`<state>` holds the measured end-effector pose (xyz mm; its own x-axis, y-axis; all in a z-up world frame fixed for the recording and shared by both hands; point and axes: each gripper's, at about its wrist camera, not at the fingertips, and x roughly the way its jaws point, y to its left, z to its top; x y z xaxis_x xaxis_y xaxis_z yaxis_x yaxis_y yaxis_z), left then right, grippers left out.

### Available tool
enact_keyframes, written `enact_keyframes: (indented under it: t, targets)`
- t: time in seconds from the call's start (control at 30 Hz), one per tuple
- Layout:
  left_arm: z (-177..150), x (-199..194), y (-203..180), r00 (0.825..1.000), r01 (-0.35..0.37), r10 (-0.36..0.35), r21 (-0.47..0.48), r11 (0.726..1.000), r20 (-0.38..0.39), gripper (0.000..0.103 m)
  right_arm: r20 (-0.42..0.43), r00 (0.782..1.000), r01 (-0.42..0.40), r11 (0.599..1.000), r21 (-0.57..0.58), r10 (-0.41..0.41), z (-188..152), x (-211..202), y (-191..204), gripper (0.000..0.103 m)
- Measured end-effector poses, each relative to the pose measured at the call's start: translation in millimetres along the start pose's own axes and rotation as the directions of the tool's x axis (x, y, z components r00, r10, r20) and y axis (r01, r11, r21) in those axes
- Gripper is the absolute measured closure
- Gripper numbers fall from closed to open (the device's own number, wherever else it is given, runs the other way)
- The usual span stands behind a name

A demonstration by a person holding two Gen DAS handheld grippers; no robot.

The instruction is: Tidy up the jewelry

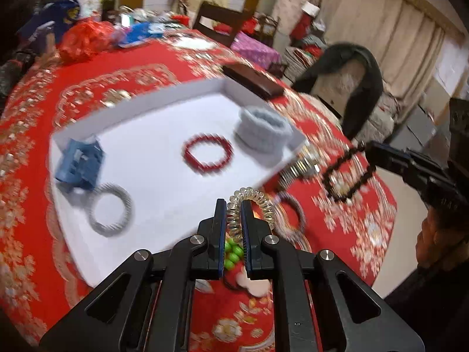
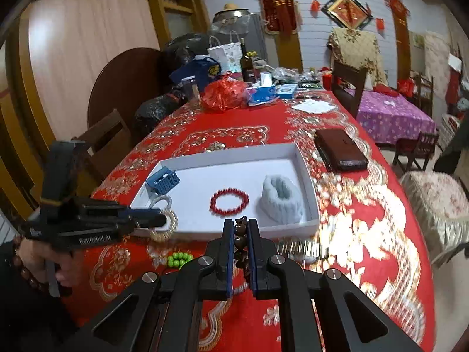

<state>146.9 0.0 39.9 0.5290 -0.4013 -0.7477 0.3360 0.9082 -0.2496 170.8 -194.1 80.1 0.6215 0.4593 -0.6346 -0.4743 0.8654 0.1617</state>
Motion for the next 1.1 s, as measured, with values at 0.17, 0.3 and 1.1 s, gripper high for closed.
enact_keyframes:
  t: [0.17,0.3,1.1]
  targets:
    - [31.5,-4.0,27.1,0.998,-0.057,0.058,-0.046,0.997,0.02,0.095,-0.004,1.0,-0.002,1.0,-0.007,0.002,39.9,23.4,0.4,0.095]
    - [52.9,18.2,54.0,0.998,-0.066,0.067,-0.11,0.992,0.007,0.095,-0.034,0.999,-0.005,0.999,0.036,0.007,50.0,57.8,-0.5,0.095]
    - [48.6,52.3,82.4,0.982,-0.19,0.186,-0.239,0.952,-0.041,0.05,-0.164,0.986,0.049,0.986,0.162,-0.022,27.1,90.7,-14.2,0.062]
